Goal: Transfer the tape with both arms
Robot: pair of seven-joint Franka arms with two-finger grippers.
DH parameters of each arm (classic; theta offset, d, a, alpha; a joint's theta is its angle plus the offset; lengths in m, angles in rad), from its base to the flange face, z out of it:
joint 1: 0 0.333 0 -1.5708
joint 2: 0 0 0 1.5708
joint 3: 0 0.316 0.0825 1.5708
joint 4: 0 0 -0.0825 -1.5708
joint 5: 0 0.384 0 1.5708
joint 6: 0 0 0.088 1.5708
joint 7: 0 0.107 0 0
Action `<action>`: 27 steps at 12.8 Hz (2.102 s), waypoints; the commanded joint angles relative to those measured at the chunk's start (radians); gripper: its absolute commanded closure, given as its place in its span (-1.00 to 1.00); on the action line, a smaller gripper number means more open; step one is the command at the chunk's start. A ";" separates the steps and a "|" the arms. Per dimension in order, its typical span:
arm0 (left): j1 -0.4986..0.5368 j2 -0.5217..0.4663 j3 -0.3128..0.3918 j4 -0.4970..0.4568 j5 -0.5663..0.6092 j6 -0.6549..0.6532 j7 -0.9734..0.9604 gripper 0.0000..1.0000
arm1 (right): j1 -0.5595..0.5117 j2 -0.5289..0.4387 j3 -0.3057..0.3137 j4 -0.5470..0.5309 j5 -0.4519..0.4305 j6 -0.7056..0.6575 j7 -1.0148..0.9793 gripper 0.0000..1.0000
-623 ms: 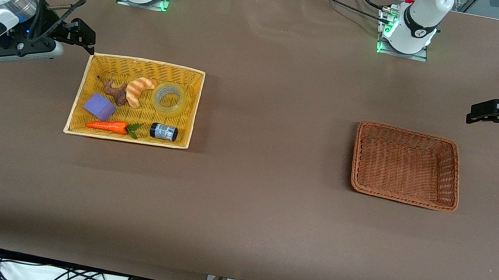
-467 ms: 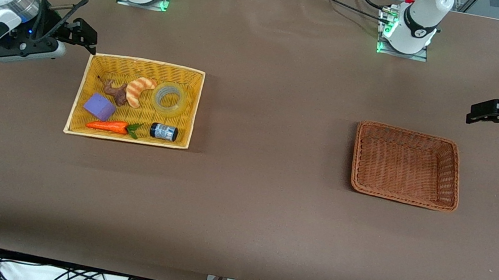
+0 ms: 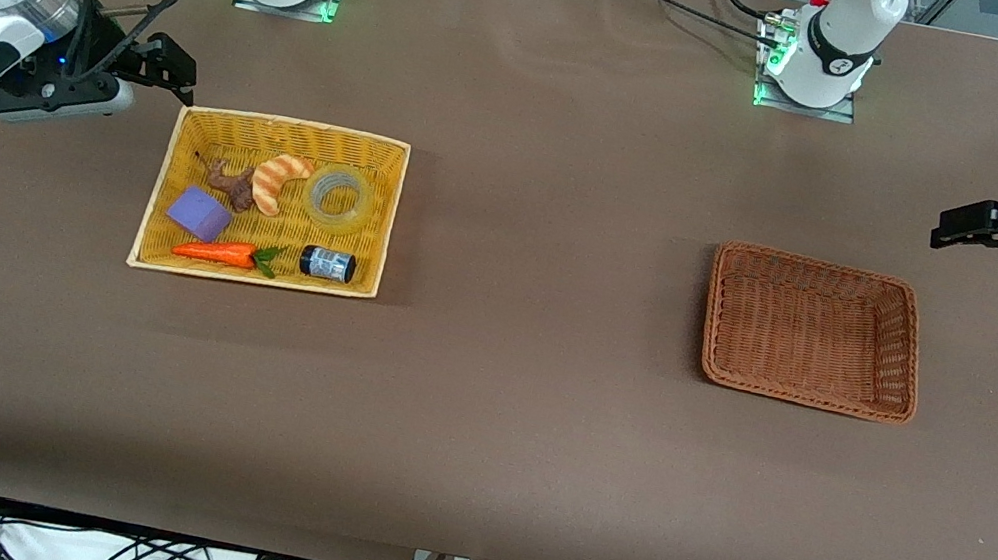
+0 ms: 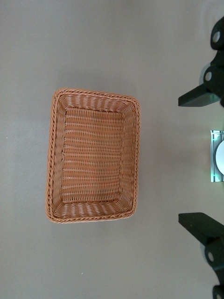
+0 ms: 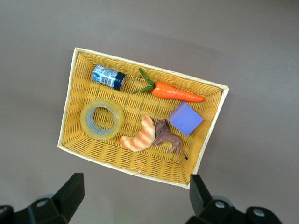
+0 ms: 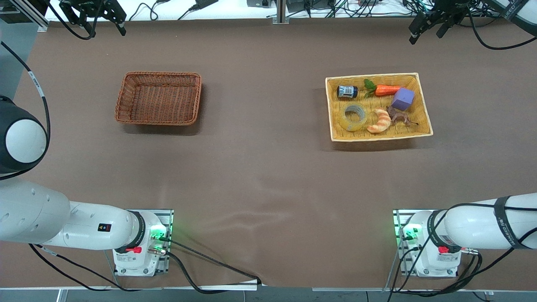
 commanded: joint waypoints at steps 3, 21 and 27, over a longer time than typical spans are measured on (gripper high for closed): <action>0.000 0.012 0.000 0.025 -0.006 -0.003 0.016 -1.00 | -0.001 0.028 0.006 0.025 -0.003 -0.019 -0.001 -1.00; 0.000 0.013 0.000 0.025 -0.006 -0.002 0.016 -1.00 | -0.002 0.027 -0.004 -0.044 -0.023 0.043 0.017 -1.00; 0.000 0.012 0.000 0.025 -0.006 -0.003 0.016 -1.00 | -0.001 0.028 -0.004 -0.048 -0.026 0.044 0.040 -1.00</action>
